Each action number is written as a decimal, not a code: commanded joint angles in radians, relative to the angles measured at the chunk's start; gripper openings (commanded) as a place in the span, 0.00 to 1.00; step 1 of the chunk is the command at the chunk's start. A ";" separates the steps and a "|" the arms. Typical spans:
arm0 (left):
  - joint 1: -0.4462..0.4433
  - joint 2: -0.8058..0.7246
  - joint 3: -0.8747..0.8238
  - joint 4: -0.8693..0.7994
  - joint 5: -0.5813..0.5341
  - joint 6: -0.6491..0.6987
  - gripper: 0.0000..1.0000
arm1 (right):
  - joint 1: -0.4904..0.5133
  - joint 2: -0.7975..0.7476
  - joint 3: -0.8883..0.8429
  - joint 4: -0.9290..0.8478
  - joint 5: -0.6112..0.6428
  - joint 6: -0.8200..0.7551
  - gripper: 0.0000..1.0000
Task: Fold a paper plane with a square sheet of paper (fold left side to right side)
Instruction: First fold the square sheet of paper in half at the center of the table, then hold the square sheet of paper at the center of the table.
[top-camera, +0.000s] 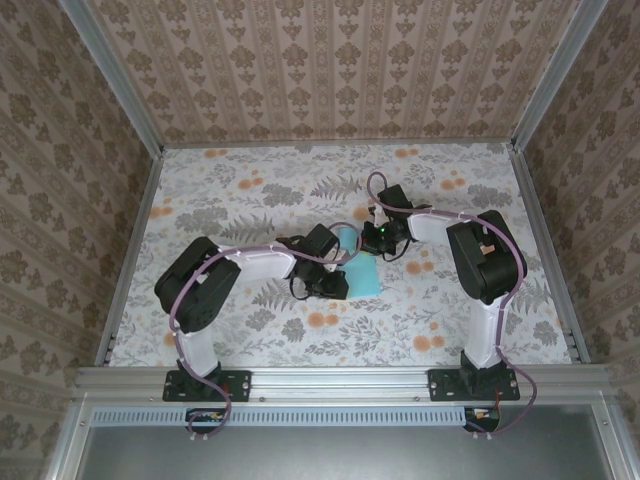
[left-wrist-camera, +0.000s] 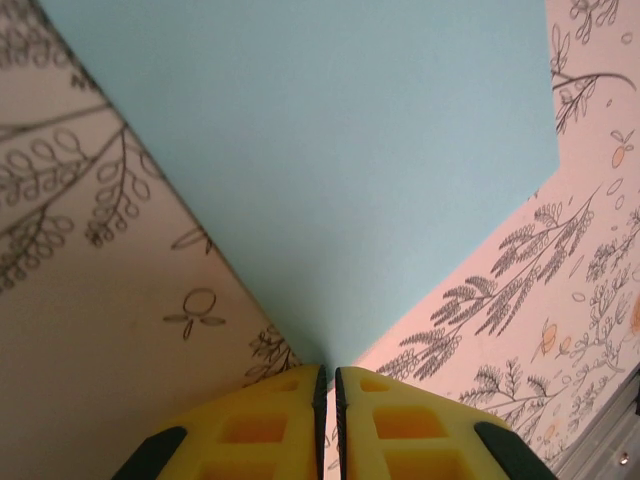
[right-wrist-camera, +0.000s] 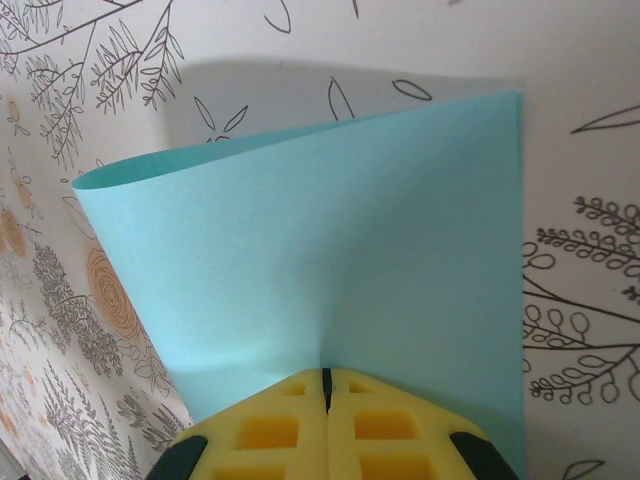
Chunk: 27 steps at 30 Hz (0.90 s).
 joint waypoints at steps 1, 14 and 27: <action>-0.011 -0.042 -0.014 -0.058 0.028 0.013 0.15 | -0.001 0.056 -0.012 -0.092 0.110 -0.015 0.03; 0.128 -0.048 0.103 -0.033 0.070 0.057 0.16 | 0.004 0.044 -0.025 -0.089 0.109 -0.013 0.03; 0.135 0.179 0.273 -0.005 0.067 0.084 0.16 | 0.013 0.041 -0.018 -0.093 0.102 -0.015 0.03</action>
